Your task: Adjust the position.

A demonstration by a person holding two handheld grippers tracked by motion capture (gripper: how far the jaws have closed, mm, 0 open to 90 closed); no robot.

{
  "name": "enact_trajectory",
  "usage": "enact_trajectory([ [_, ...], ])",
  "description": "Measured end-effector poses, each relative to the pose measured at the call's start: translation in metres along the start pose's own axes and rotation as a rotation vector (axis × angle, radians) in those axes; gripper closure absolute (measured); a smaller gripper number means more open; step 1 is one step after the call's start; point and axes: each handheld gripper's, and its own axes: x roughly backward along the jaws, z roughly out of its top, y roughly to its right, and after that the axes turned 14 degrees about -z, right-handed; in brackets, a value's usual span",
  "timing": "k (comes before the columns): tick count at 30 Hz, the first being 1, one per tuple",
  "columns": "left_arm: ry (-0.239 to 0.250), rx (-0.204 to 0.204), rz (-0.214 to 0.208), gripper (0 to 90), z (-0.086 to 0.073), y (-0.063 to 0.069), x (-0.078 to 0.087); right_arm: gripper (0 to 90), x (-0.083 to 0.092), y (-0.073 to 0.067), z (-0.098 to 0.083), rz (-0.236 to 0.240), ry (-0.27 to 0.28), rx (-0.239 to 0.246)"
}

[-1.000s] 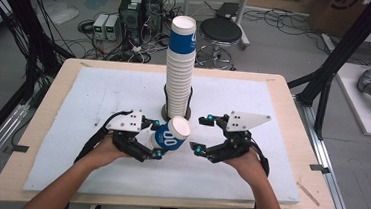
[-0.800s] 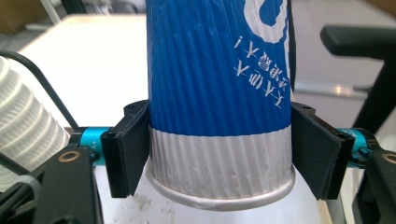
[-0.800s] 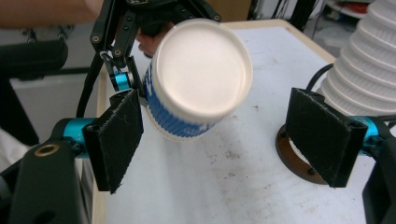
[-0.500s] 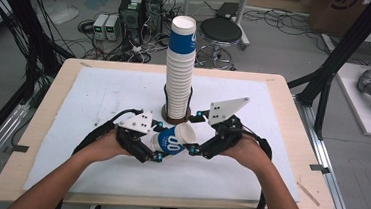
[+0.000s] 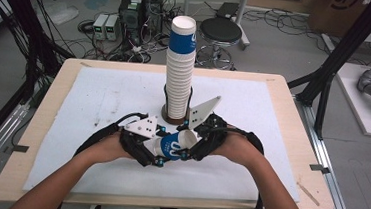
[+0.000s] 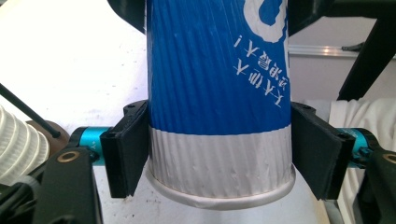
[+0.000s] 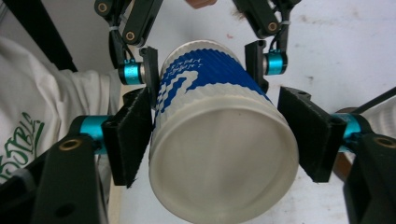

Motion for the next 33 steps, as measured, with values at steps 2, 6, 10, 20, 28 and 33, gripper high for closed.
enact_trajectory([
  [2, -0.008, 0.001, -0.002, 26.5, 0.000, 0.000, -0.001, 30.1, -0.002, 0.000, 0.000, 0.007, -0.014, 0.003],
  [6, -0.020, -0.001, -0.012, 27.1, -0.001, 0.000, -0.002, 31.4, -0.003, -0.001, -0.001, 0.015, -0.029, 0.012],
  [10, -0.025, -0.005, -0.015, 27.2, -0.001, 0.000, -0.003, 31.9, -0.003, -0.002, -0.002, 0.014, -0.037, 0.013],
  [20, 0.148, 0.044, -0.022, 18.4, -0.014, 0.001, -0.003, 31.6, 0.002, -0.001, -0.018, 0.026, 0.029, -0.047],
  [28, 0.251, 0.073, 0.013, 18.1, -0.028, 0.002, 0.003, 31.4, 0.010, 0.003, -0.042, 0.009, 0.101, -0.129],
  [33, 0.314, 0.081, 0.038, 18.1, -0.036, 0.003, 0.006, 31.3, 0.016, 0.005, -0.060, -0.008, 0.188, -0.192],
])
